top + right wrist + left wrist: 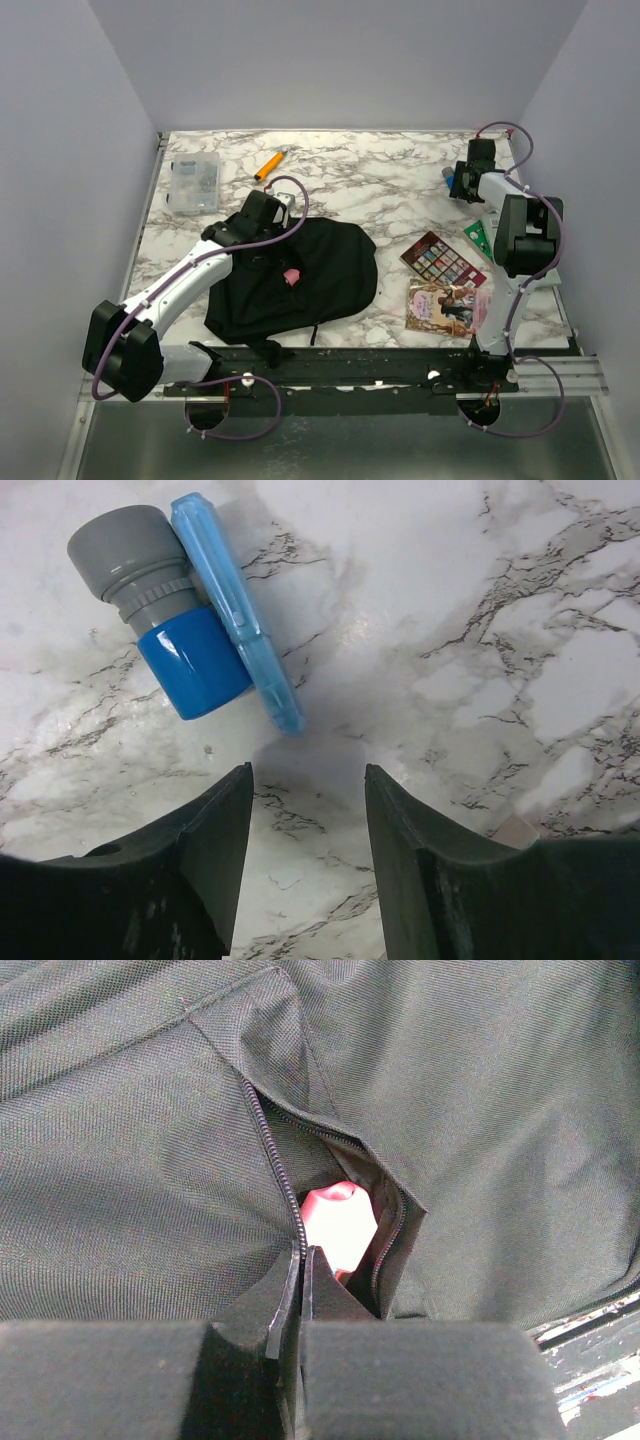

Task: Pack the student bag
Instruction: Pick up the stationery from the center of the board.

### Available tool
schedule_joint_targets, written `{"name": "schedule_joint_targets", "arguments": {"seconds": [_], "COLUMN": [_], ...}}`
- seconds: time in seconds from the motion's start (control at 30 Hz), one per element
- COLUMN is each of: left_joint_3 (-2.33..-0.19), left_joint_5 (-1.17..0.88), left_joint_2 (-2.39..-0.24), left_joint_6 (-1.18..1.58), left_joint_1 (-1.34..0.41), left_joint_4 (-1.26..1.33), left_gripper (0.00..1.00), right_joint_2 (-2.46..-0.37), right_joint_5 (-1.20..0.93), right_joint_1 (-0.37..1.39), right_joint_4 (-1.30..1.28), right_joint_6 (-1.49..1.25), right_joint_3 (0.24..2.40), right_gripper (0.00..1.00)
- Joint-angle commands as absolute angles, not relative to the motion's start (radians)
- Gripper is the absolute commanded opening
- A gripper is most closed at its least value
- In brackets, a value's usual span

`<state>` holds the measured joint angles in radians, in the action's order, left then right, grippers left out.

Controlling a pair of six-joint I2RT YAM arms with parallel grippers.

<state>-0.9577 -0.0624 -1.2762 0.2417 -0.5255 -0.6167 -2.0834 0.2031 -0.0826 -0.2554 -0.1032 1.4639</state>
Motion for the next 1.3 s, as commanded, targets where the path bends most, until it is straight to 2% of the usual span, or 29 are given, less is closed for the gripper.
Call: {"name": "schedule_joint_targets", "arguments": {"seconds": [0.0,0.2,0.67,0.93,1.1,1.27], "left_joint_3": [-0.991,-0.991,-0.994,-0.997,-0.997,-0.998], "left_joint_5": [-0.097,-0.097,-0.097,-0.092,-0.093,-0.096], "left_joint_2": [-1.284,-1.287,-1.295,-1.304,-1.301,-1.301], "left_joint_6": [0.238,0.239,0.238,0.237,0.238,0.239], "left_joint_1": [-0.529,-0.529,-0.529,-0.53,-0.529,-0.529], "left_joint_4": [-0.592,-0.592,-0.598,-0.604,-0.604,-0.604], "left_gripper": [0.0,0.0,0.0,0.0,0.0,0.0], "right_joint_2": [-2.122,-2.168,-2.235,-2.236,-2.236,-2.221], "right_joint_5": [0.147,0.164,0.136,0.119,0.126,0.134], "right_joint_1": [-0.092,-0.094,-0.104,-0.104,-0.104,-0.103], "right_joint_4": [-0.223,-0.249,-0.235,-0.223,-0.216,-0.202], "right_joint_6": [-0.09,-0.086,-0.078,-0.072,-0.071,-0.089], "right_joint_3": [1.471,1.517,1.549,1.544,1.543,1.526], "right_gripper": [0.52,0.43,0.41,0.36,0.3,0.19]}}
